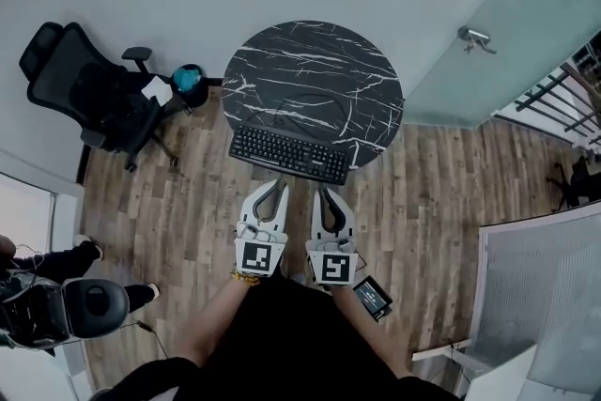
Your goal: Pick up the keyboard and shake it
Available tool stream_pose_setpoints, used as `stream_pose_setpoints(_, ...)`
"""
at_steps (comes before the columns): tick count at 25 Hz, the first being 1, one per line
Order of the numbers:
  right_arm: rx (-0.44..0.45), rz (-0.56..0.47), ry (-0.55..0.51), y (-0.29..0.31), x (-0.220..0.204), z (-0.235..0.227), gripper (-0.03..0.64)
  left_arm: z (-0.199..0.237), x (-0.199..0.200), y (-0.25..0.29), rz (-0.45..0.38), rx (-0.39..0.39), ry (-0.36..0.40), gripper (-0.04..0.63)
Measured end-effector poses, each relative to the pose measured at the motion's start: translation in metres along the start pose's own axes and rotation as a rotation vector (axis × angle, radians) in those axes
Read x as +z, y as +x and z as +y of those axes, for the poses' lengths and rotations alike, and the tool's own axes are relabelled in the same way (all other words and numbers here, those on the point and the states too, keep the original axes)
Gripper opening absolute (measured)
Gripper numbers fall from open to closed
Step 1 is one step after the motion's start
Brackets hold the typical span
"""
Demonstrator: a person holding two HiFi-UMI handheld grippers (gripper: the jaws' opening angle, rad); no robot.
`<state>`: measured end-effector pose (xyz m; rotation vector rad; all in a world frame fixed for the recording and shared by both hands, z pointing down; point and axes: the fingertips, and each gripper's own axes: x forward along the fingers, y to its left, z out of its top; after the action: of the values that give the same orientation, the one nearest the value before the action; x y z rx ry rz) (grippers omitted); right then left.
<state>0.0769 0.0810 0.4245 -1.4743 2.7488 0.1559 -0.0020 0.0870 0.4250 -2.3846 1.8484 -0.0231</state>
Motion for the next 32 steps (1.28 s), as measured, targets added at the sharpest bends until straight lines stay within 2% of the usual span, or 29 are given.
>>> stream_pose_setpoints(5, 0.039, 0.003, -0.021, -0.045, -0.001, 0.024, 0.041, -0.039, -0.005, -0.044, 0.013, -0.02, -0.025, 0.048)
stream_pose_setpoints(8, 0.032, 0.03, -0.005, -0.065, -0.006, 0.026, 0.033, -0.056, -0.008, -0.064, 0.026, -0.031, -0.015, 0.044)
stream_pose_setpoints(12, 0.032, 0.01, -0.016, -0.083, -0.002, 0.027, 0.029, -0.067, -0.007, -0.078, 0.02, -0.034, -0.015, 0.043)
stream_pose_setpoints(17, 0.03, 0.014, -0.009, -0.103, -0.004, 0.026, 0.028, -0.076, -0.003, -0.084, 0.01, -0.035, 0.022, 0.038)
stream_pose_setpoints(32, 0.025, 0.016, -0.032, -0.115, 0.0, 0.014, 0.028, -0.096, 0.005, -0.078, 0.008, -0.052, 0.051, 0.032)
